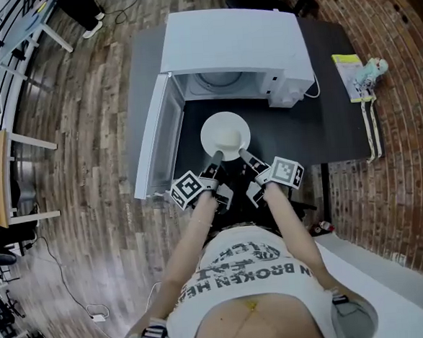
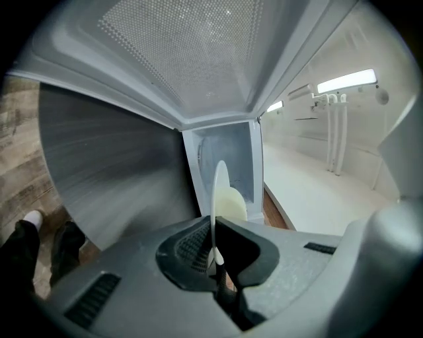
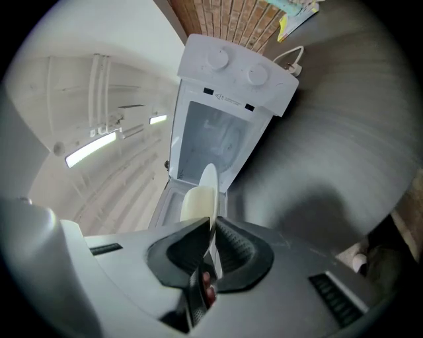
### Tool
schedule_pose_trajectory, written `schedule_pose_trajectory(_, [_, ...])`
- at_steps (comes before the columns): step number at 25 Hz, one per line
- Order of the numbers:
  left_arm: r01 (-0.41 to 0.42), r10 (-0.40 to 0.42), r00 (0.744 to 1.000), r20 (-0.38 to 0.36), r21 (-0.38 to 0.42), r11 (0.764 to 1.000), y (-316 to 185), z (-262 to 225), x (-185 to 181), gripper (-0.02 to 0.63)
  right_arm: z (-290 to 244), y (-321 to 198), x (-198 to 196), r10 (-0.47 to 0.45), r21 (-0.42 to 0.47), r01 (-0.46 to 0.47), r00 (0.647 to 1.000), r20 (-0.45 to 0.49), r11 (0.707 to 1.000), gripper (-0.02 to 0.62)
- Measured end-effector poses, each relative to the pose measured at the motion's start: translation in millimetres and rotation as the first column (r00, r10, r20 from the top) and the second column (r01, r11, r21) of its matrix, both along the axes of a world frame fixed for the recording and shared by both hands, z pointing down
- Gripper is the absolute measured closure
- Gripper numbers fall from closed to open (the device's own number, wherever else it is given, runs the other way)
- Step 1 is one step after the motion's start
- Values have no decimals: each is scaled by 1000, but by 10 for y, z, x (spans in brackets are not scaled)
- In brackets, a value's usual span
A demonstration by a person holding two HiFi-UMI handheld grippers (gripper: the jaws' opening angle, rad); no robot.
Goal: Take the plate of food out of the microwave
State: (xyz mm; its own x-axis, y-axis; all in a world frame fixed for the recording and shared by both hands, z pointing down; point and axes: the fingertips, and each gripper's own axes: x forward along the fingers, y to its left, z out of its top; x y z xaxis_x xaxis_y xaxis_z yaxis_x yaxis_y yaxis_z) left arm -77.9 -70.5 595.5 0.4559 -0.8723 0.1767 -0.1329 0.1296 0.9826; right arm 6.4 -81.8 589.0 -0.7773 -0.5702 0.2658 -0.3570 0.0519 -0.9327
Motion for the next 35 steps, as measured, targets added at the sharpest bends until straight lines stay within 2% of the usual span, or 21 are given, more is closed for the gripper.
schedule_pose_trajectory(6, [-32, 32, 999, 4, 0, 999, 419, 12, 13, 595, 16, 446, 18, 31, 1, -31, 1000, 0, 1000, 568])
schedule_pose_trajectory(17, [-12, 12, 1000, 18, -10, 1000, 926, 14, 109, 595, 43, 937, 110, 12, -19, -11, 1000, 23, 1000, 568])
schedule_pose_trajectory(35, [86, -86, 995, 48, -8, 996, 1754, -145, 984, 595, -73, 1679, 976, -100, -16, 101, 994, 36, 995, 568])
